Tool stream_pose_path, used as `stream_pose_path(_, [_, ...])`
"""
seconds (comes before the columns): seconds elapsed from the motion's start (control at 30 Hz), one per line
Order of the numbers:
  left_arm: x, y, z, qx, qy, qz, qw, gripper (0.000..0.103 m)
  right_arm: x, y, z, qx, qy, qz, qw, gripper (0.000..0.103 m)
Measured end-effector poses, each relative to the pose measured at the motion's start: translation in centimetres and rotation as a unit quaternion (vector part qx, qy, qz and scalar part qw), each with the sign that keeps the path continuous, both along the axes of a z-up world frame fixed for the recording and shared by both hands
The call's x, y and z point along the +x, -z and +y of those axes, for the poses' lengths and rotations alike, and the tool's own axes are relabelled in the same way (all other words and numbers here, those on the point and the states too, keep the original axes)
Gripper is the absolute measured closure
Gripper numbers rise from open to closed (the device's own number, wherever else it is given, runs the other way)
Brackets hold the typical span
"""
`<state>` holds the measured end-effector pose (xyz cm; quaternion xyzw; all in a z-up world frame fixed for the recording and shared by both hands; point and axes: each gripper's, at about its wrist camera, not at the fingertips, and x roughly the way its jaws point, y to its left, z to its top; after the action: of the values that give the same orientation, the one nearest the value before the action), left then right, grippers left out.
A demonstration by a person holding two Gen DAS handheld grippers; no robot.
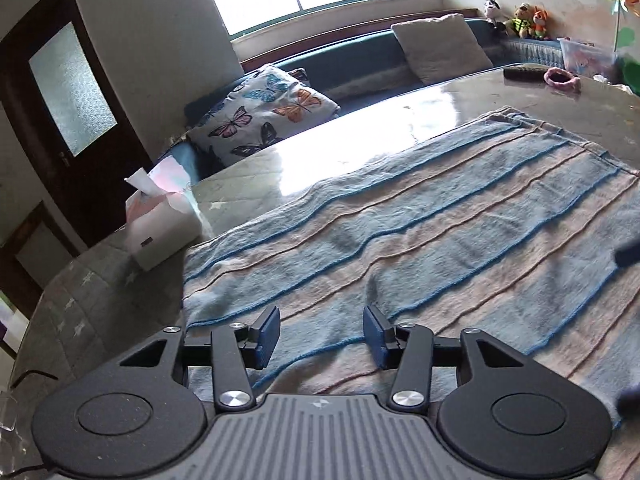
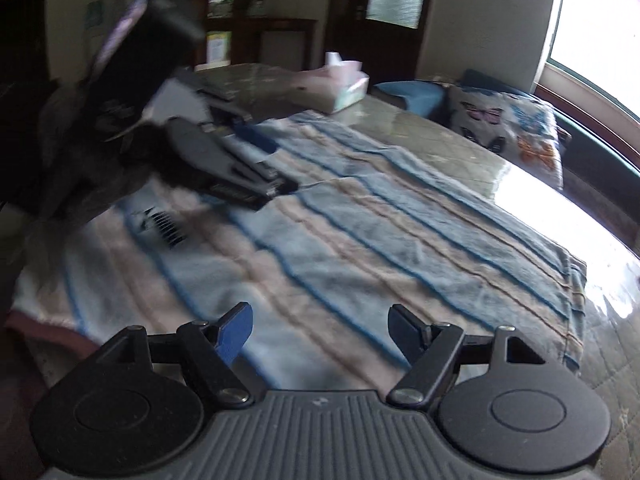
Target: Fold towel
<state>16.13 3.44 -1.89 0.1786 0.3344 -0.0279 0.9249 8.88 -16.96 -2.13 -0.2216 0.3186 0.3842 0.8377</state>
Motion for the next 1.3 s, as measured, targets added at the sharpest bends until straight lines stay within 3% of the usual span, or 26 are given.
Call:
stream_pose_path(0.2, [-2.7, -0.9, -0.3, -0.016, -0.007, -0.013, 0.9998, 0.049, -4.5, -0.3, -0.7, -0.026, -0.051, -0.018, 0.998, 0.026])
stream_pose_path(0.4, [-8.3, -1.2, -1.6, -0.009, -0.001, -0.037, 0.9993, 0.042, -7.3, -0.9, -2.5, -0.016, -0.054, -0.022, 0.998, 0.026])
stream_pose_path(0.5, [-11.1, -0.7, -2.2, 0.000, 0.002, -0.047, 0.9989, 0.035, -7.8, -1.3, -4.1, -0.001, -0.021, -0.018, 1.000, 0.026])
stream_pose_path(0.77, [-16.6, 0.2, -3.2, 0.025, -0.003, -0.074, 0.9969, 0.030, -8.3, -0.8, -9.2, 0.023, 0.081, 0.010, 0.996, 0.027])
stream_pose_path(1.03, [-18.5, 0.4, -1.9, 0.016, -0.034, -0.079, 0.9961, 0.028, -9.7, 0.2, -14.5, 0.056, 0.174, 0.025, 0.983, 0.033])
stream_pose_path(1.3, [-19.7, -0.1, -0.7, -0.002, -0.069, -0.079, 0.9945, 0.028, -10.1, -0.4, -17.7, 0.074, 0.243, 0.006, 0.967, 0.038])
